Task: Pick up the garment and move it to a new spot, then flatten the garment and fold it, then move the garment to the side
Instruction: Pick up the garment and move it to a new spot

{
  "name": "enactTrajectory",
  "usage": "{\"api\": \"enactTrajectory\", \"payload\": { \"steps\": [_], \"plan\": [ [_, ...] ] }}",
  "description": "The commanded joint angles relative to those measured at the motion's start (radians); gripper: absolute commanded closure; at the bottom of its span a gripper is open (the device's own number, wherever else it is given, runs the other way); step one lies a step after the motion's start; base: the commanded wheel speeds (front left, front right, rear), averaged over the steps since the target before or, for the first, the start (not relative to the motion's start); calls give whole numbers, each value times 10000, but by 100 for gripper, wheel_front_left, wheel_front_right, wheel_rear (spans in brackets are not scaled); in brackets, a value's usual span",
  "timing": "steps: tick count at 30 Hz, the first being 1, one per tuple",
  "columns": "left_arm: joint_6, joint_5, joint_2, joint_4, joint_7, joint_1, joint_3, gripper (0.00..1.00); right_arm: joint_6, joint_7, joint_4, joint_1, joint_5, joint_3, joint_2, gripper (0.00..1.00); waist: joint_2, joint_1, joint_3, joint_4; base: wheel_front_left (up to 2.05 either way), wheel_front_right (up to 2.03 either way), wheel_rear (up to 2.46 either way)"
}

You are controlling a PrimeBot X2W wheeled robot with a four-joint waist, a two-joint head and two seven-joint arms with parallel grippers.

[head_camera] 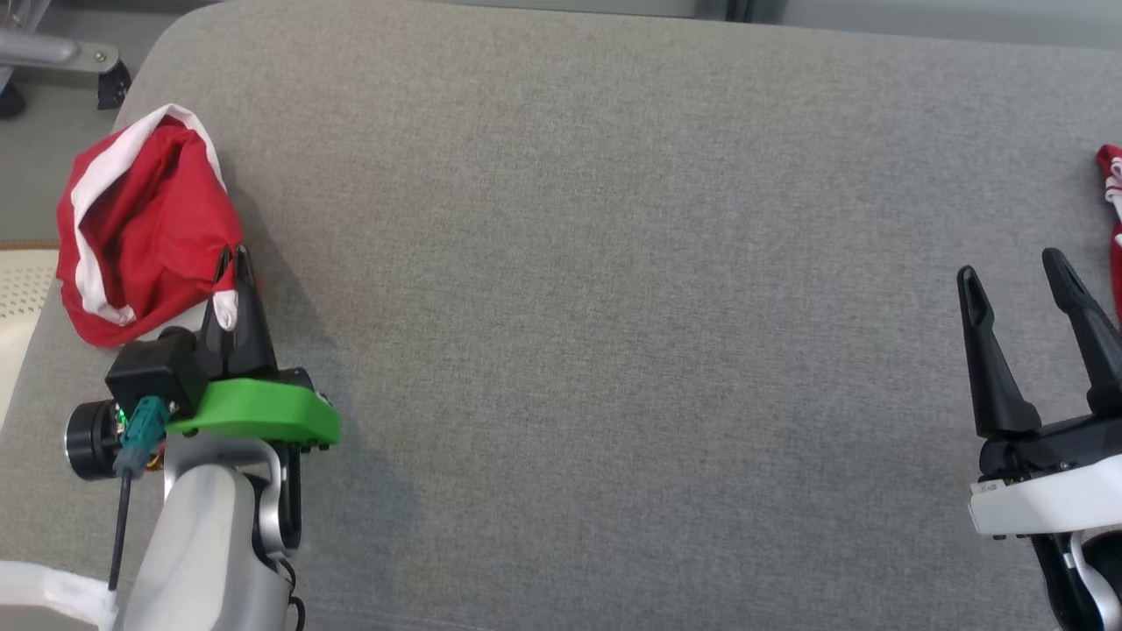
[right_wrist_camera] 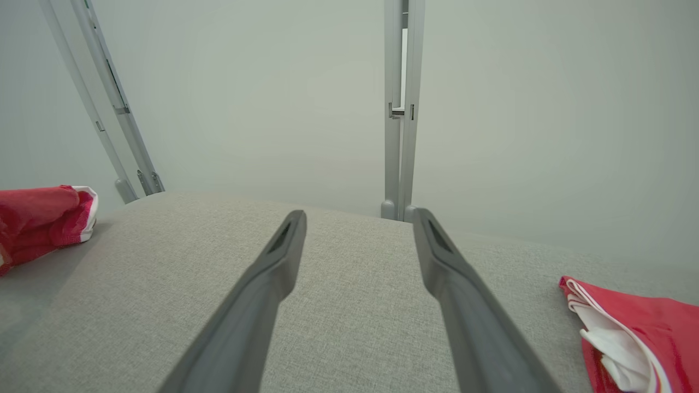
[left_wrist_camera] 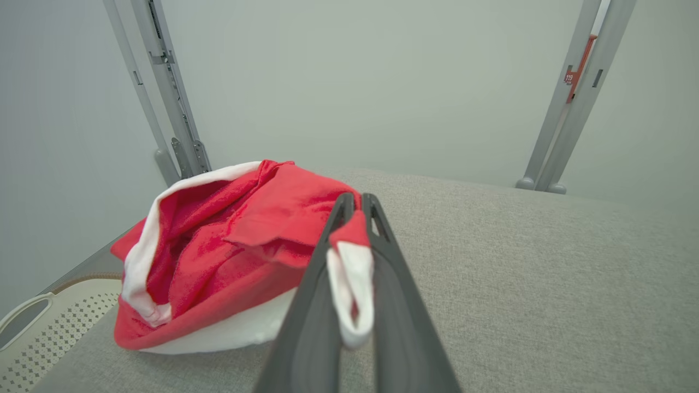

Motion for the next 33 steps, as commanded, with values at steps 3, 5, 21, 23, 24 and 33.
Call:
{"api": "enactTrajectory", "payload": {
  "steps": [3, 5, 21, 23, 24, 33],
  "plan": [
    [137, 350, 116, -1143, -1, 845, -113, 100, 0, -59, 43, 301, -70, 12, 158, 0, 0, -1, -903, -585, 0, 0, 0],
    [166, 457, 147, -1751, 35, 1202, -246, 100, 0, -73, 71, 443, -94, 35, 287, 0, 0, -1, -1139, -748, 0, 0, 0],
    [-785, 581, -376, -3208, 1516, 1395, -2757, 100, 0, -107, 73, 686, 68, 431, 670, 0, 0, -1, -1327, -3331, 0, 0, 0],
    [-968, 484, -505, -2878, 1517, 988, -3236, 100, 0, -164, 116, 589, 125, 398, 710, 0, 0, -1, -1063, -3725, 0, 0, 0],
    [-1052, 414, -554, -2667, 1489, 743, -3512, 100, 0, -199, 151, 533, 154, 392, 724, 0, 0, -1, -909, -3926, 0, 0, 0],
    [-832, -901, -607, -935, 1070, -1110, -5924, 78, 0, -758, 754, 75, 413, 450, 899, 0, 0, -1, 262, -4971, 0, 0, 0]
  ]
}}
